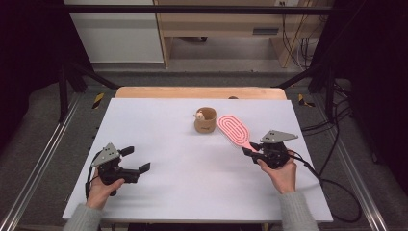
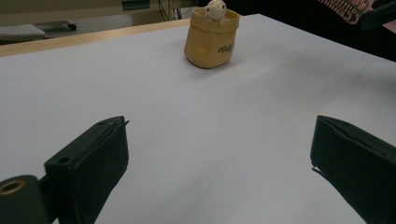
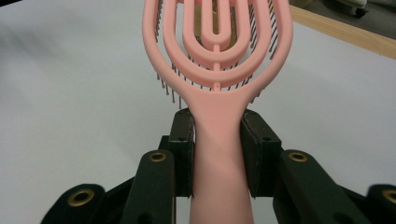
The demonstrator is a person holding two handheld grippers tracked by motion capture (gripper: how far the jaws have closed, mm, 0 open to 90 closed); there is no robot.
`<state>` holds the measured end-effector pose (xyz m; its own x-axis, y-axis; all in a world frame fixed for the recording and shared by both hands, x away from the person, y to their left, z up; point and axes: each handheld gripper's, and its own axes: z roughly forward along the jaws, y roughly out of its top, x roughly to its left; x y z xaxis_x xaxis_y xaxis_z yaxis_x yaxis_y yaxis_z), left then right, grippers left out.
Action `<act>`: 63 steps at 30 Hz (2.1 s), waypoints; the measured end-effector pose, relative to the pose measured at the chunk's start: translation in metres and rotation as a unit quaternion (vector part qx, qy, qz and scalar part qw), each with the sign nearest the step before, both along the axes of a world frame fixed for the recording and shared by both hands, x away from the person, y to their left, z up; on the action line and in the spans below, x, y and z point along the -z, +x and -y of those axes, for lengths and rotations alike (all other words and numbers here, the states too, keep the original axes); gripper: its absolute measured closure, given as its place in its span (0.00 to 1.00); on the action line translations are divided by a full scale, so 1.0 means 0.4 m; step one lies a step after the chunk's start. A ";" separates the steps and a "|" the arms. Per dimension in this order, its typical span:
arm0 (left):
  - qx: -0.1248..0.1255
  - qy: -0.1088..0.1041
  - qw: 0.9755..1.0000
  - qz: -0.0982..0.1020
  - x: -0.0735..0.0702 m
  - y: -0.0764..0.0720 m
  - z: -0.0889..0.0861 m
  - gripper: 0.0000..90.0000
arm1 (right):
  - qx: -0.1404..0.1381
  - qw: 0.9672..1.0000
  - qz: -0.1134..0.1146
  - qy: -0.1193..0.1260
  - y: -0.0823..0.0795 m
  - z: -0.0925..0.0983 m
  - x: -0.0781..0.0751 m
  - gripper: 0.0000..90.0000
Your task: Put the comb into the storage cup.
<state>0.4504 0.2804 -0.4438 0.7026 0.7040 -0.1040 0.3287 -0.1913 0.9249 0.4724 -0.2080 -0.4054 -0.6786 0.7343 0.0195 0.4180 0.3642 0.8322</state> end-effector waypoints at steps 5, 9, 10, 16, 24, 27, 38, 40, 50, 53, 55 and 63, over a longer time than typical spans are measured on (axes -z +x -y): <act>-0.001 -0.003 1.000 -0.003 -0.002 0.000 0.004 0.05 | -0.007 1.000 0.005 0.001 -0.004 -0.015 -0.002 0.76; -0.001 -0.006 1.000 -0.004 -0.004 -0.001 0.008 0.05 | -0.009 1.000 0.006 0.003 -0.006 -0.023 -0.003 0.76; 0.000 -0.007 1.000 -0.004 -0.005 -0.001 0.009 0.05 | -0.010 1.000 0.005 0.006 -0.006 -0.025 -0.003 0.76; -0.001 -0.013 1.000 -0.002 -0.009 -0.002 0.013 0.05 | -0.017 1.000 0.006 0.012 -0.009 -0.039 -0.002 0.76; 0.001 -0.013 1.000 -0.003 -0.014 -0.005 0.027 0.05 | -0.025 0.999 0.013 0.015 -0.015 -0.061 0.000 0.76; 0.003 -0.011 1.000 -0.002 -0.015 -0.006 0.033 0.05 | -0.028 0.999 0.015 0.018 -0.016 -0.070 0.001 0.76; 0.007 -0.018 1.000 -0.002 -0.022 -0.009 0.051 0.05 | -0.029 0.999 0.018 0.030 -0.017 -0.078 0.006 0.76; 0.009 -0.020 1.000 -0.002 -0.023 -0.010 0.056 0.05 | -0.030 0.999 0.017 0.032 -0.018 -0.079 0.006 0.76; 0.013 -0.030 0.999 -0.004 -0.034 -0.012 0.080 0.05 | -0.032 0.999 0.017 0.035 -0.019 -0.084 0.009 0.76; 0.015 -0.028 0.999 -0.006 -0.037 -0.012 0.087 0.04 | -0.032 0.999 0.019 0.036 -0.020 -0.084 0.009 0.76; 0.018 -0.033 0.999 -0.008 -0.039 -0.011 0.090 0.04 | -0.031 0.999 0.019 0.037 -0.021 -0.084 0.009 0.76; 0.027 -0.033 0.999 -0.004 -0.051 -0.008 0.109 0.04 | -0.030 0.998 0.022 0.041 -0.025 -0.082 0.006 0.76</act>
<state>0.4473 0.2368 -0.4236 0.7378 0.6571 -0.1547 0.3276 -0.1482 0.9331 0.4625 -0.1752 -0.4078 -0.7232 0.6890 0.0478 0.3598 0.3168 0.8776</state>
